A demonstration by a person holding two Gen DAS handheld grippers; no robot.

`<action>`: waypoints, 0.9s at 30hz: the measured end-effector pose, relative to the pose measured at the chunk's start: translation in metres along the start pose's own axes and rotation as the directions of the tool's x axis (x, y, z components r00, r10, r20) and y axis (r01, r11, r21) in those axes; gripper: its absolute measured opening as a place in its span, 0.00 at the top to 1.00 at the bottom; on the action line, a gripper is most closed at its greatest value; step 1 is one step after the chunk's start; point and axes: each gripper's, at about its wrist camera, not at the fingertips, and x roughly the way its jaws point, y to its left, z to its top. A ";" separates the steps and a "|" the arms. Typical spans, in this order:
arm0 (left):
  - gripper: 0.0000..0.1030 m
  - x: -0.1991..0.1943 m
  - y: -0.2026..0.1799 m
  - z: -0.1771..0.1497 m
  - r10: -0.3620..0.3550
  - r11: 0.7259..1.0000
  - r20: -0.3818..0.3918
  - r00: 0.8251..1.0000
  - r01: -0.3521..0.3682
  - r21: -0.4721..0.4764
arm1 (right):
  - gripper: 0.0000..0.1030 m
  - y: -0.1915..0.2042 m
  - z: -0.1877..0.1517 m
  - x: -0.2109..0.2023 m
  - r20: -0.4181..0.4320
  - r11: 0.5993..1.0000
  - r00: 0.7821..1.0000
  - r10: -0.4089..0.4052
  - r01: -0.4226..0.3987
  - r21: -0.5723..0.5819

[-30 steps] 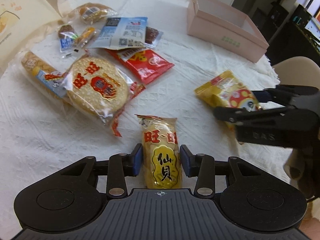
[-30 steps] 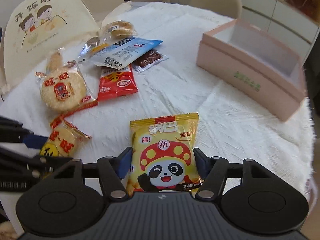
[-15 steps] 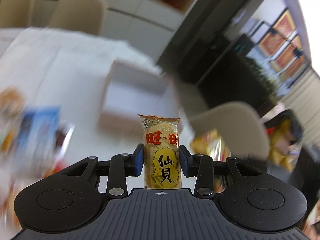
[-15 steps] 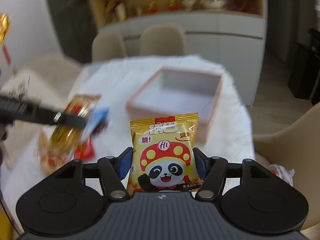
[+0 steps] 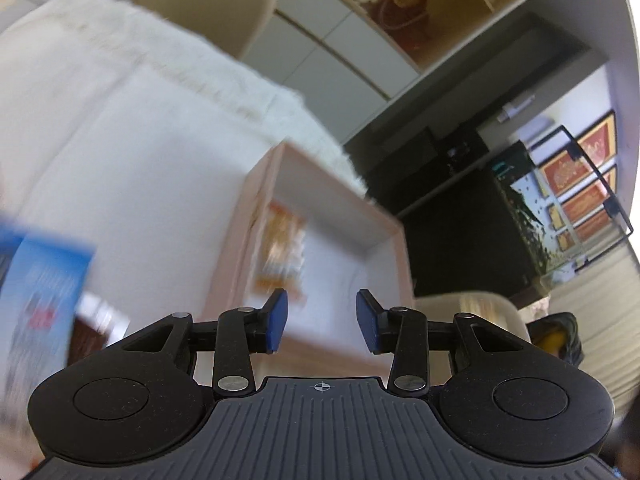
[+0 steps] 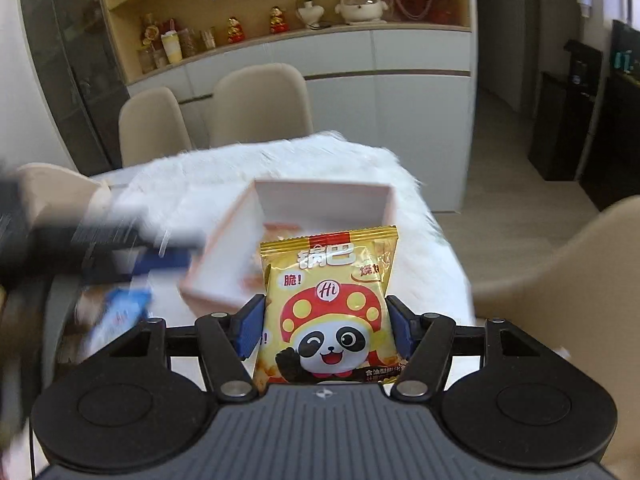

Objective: Organize snacks

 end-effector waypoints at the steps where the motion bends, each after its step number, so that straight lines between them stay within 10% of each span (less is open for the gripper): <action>1: 0.59 -0.007 0.003 -0.012 0.000 1.000 -0.017 1.000 0.000 -0.005 | 0.37 0.002 0.010 0.013 0.019 1.000 1.000 0.023 -0.024 0.018; 4: 0.59 -0.023 0.014 -0.043 0.009 1.000 -0.079 0.997 -0.010 -0.014 | 0.18 0.005 0.037 0.058 0.042 0.995 0.998 0.055 -0.059 0.086; 11: 0.59 -0.064 0.029 -0.094 0.122 0.991 -0.123 0.985 -0.115 0.066 | 0.22 0.029 0.004 0.115 -0.132 0.990 0.984 0.117 -0.105 0.095; 27: 0.59 -0.143 0.057 -0.097 0.308 0.949 0.078 0.948 -0.300 -0.101 | 0.23 0.022 -0.085 0.044 -0.167 0.970 0.981 0.097 -0.131 -0.206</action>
